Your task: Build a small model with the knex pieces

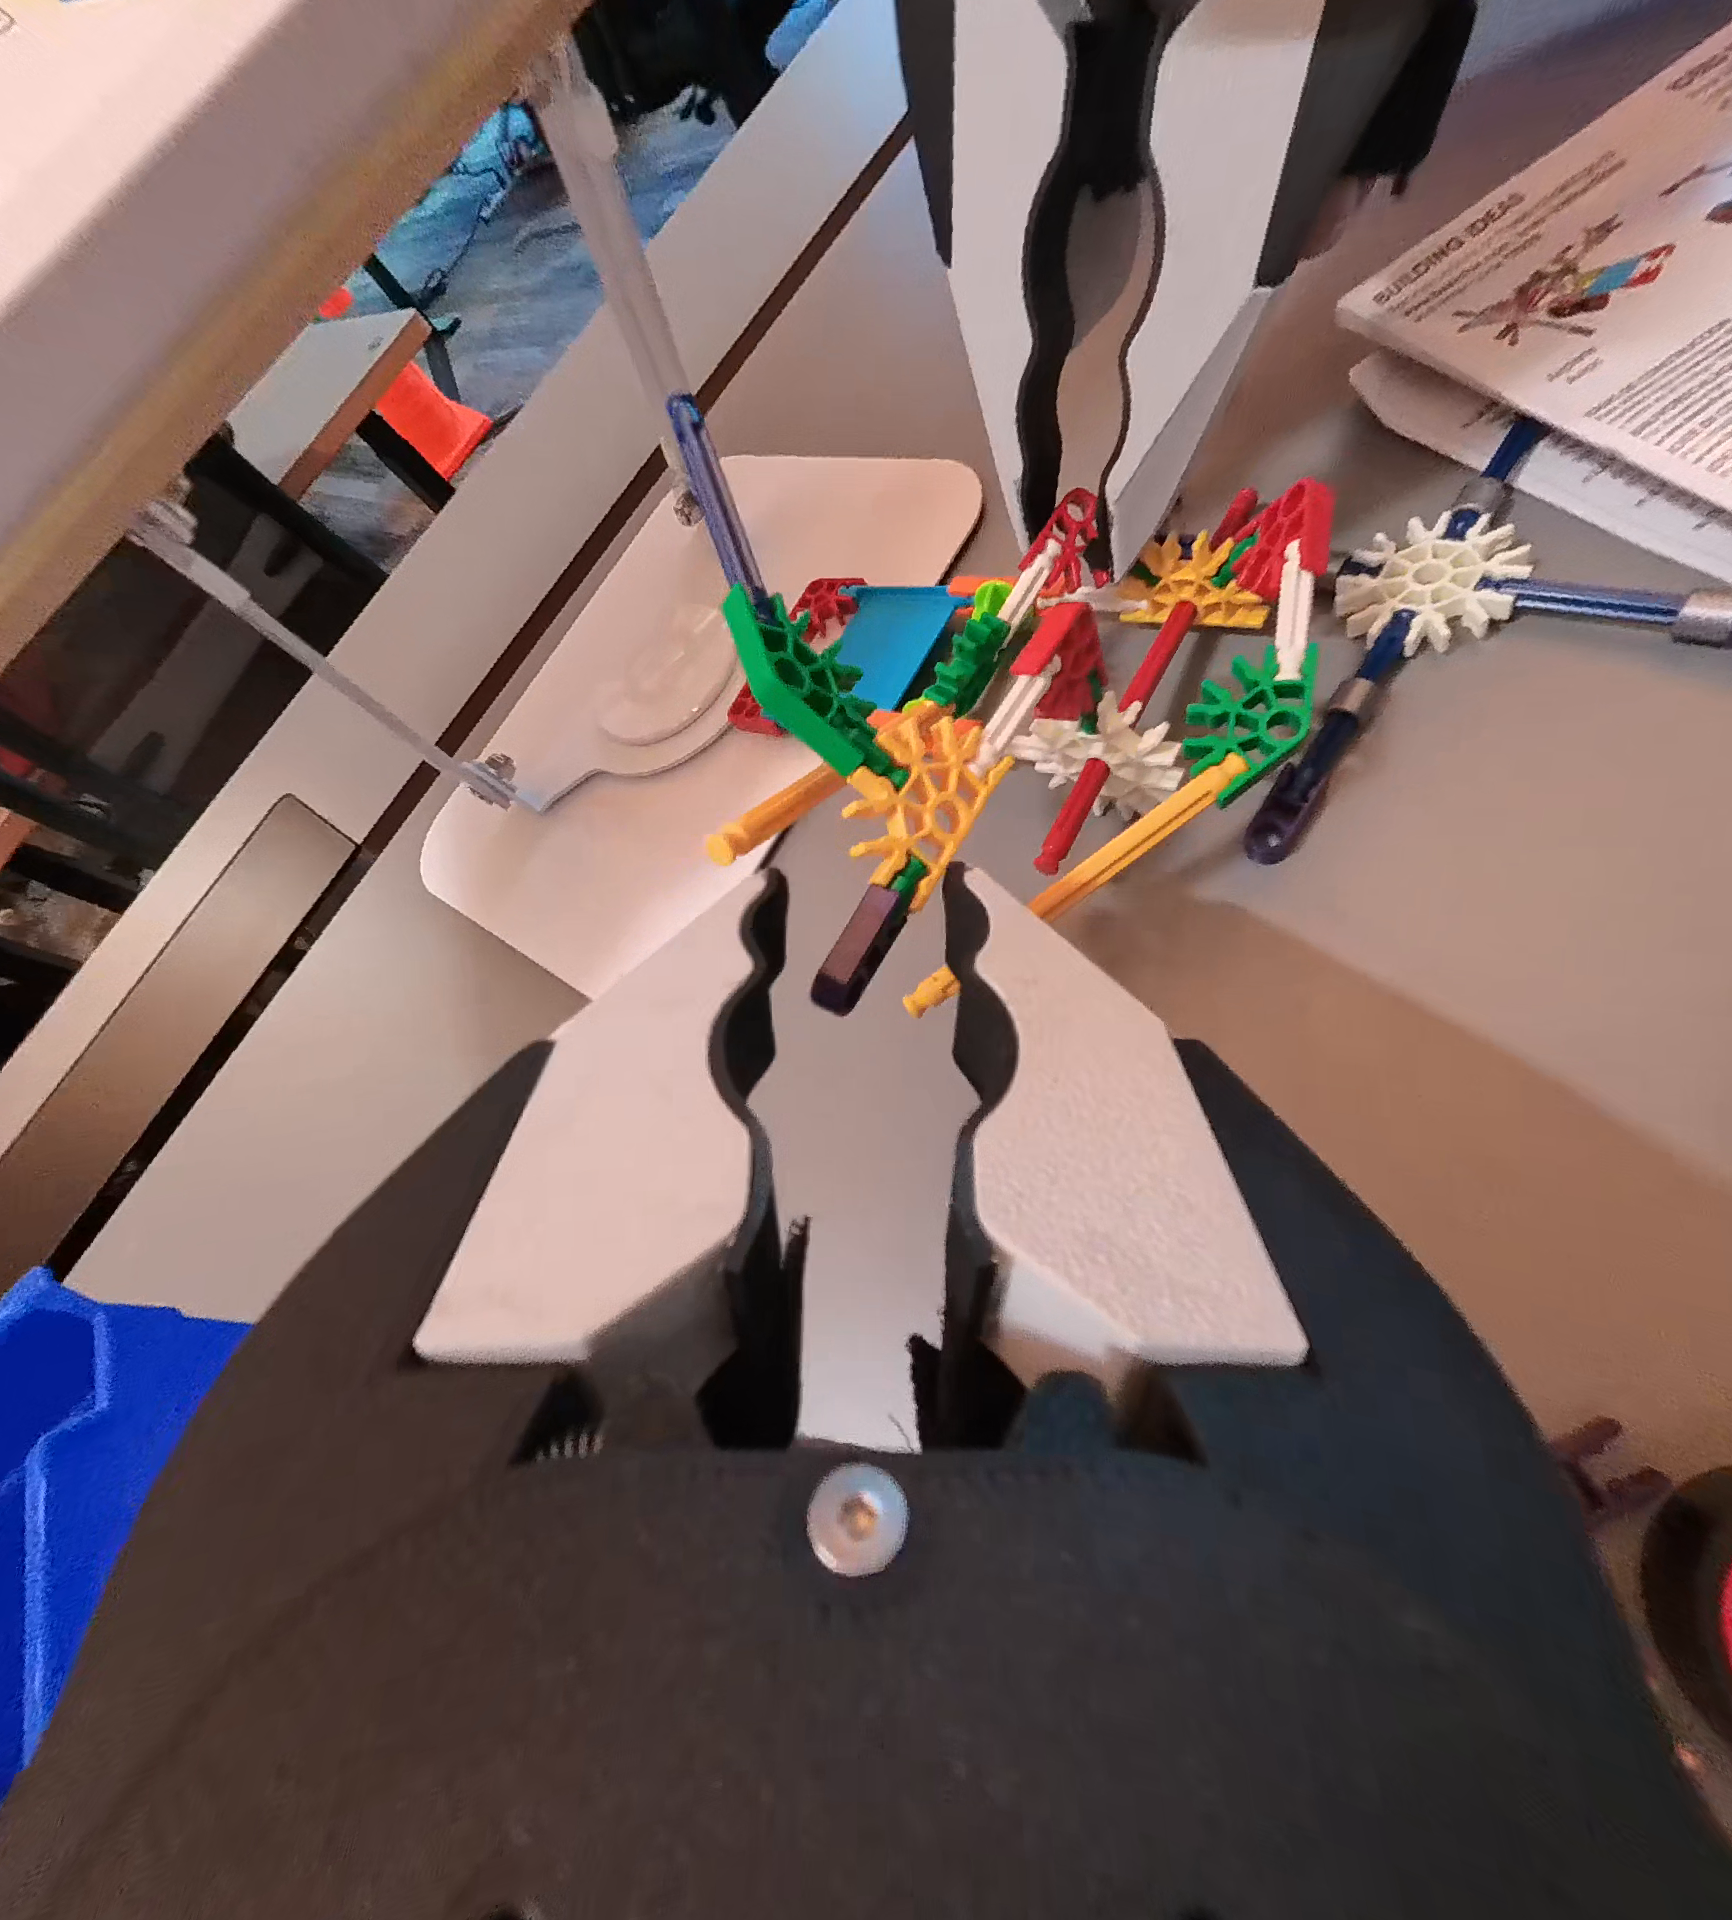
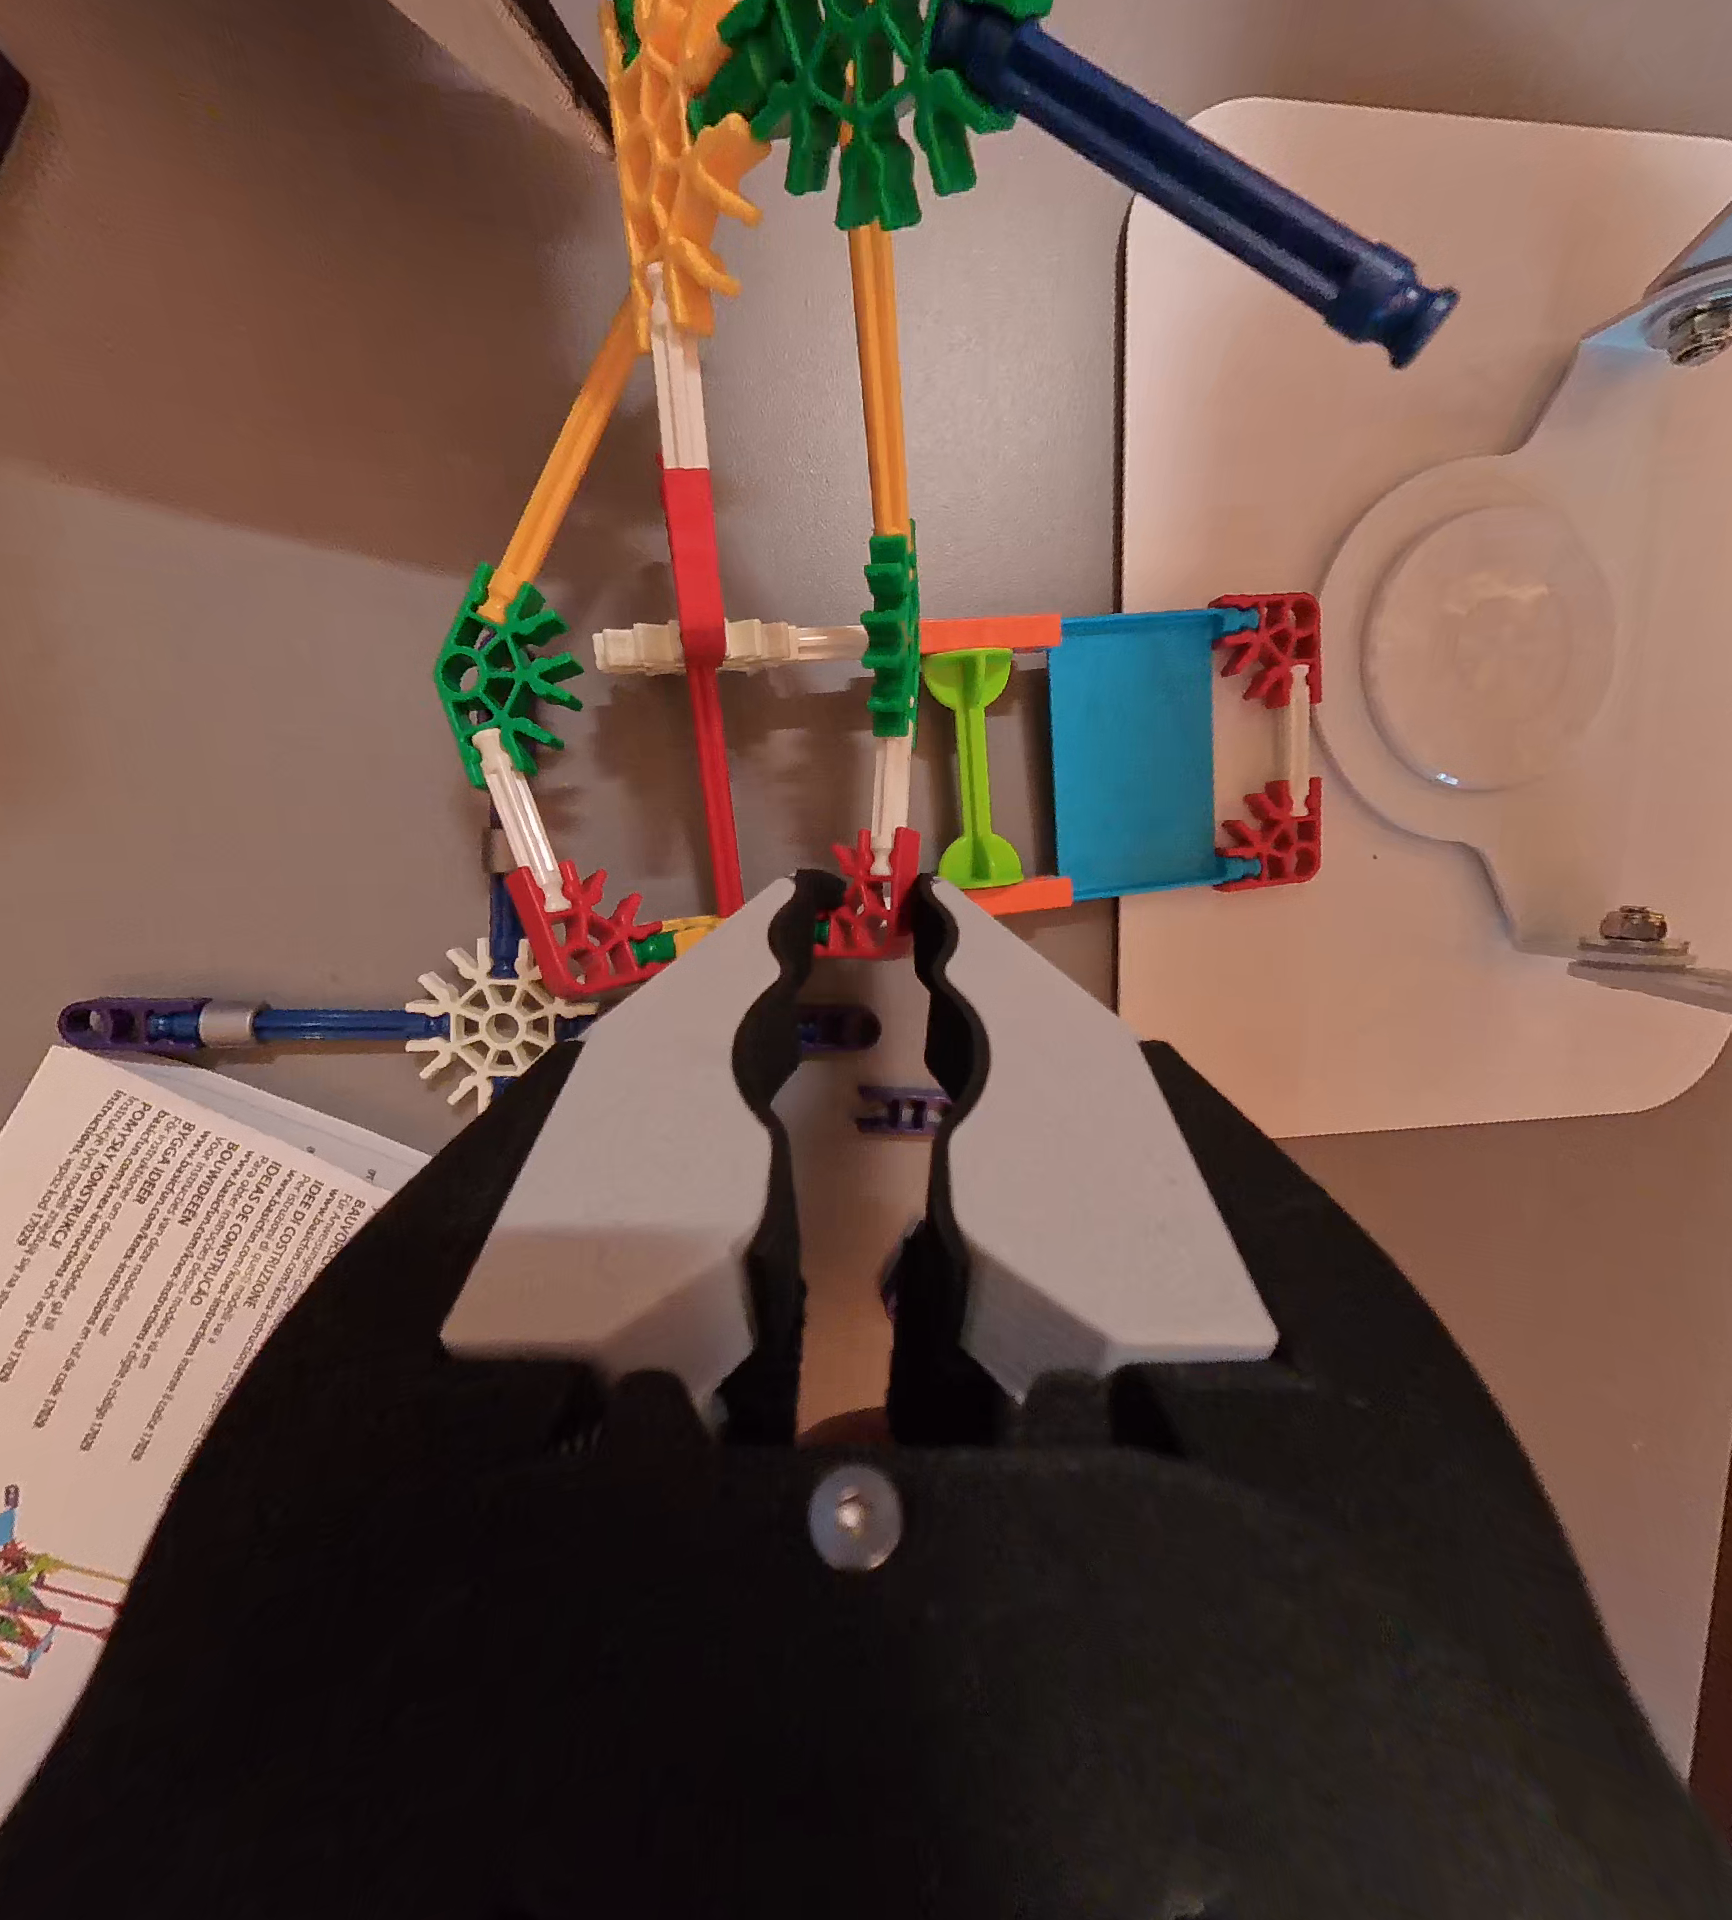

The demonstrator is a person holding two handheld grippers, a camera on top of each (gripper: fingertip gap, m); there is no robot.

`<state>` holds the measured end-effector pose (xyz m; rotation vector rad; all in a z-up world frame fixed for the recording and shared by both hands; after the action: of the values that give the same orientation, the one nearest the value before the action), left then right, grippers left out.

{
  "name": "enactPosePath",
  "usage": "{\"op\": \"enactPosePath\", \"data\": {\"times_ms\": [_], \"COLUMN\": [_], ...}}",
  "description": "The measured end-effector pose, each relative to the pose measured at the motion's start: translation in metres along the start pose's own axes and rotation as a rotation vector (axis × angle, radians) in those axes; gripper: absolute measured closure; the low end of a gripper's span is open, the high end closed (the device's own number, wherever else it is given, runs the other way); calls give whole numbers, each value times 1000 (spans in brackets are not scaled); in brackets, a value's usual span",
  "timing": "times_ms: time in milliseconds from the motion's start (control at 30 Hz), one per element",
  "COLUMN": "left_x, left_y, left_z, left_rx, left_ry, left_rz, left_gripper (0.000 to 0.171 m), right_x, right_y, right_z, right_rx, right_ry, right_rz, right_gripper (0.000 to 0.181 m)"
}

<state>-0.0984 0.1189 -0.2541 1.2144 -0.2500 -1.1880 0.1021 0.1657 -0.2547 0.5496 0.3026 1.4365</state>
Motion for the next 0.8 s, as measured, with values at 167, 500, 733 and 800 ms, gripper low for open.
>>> {"op": "enactPosePath", "data": {"times_ms": [167, 500, 733, 800], "left_x": [2, -1, 0, -1], "left_y": [-2, -2, -3, -3], "left_z": [-2, 3, 5, 6], "left_rx": [-15, -43, -54, -47], "left_ry": [6, 54, 25, -5], "left_rz": [-39, -135, -142, -115], "left_gripper": [154, 147, 156, 157], "right_x": [-1, -1, -1, -1], "right_y": [1, 1, 1, 1], "right_z": [0, -1, -1, -1], "right_rx": [3, 4, 5, 5], "right_ry": [3, 0, -2, -2], "right_rz": [1, 2, 4, 6], "right_gripper": [166, 165, 165, 165]}}
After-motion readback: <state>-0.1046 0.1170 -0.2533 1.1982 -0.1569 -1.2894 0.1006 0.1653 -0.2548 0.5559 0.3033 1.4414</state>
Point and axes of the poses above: each gripper's, where its closed fingertips meet, z back along the fingers, y out of its top, x = y × z across the jaws, the point moved 9 cm from there along z, back along the fingers, and after that the axes turned 5 degrees about x, right-handed, at the moved point
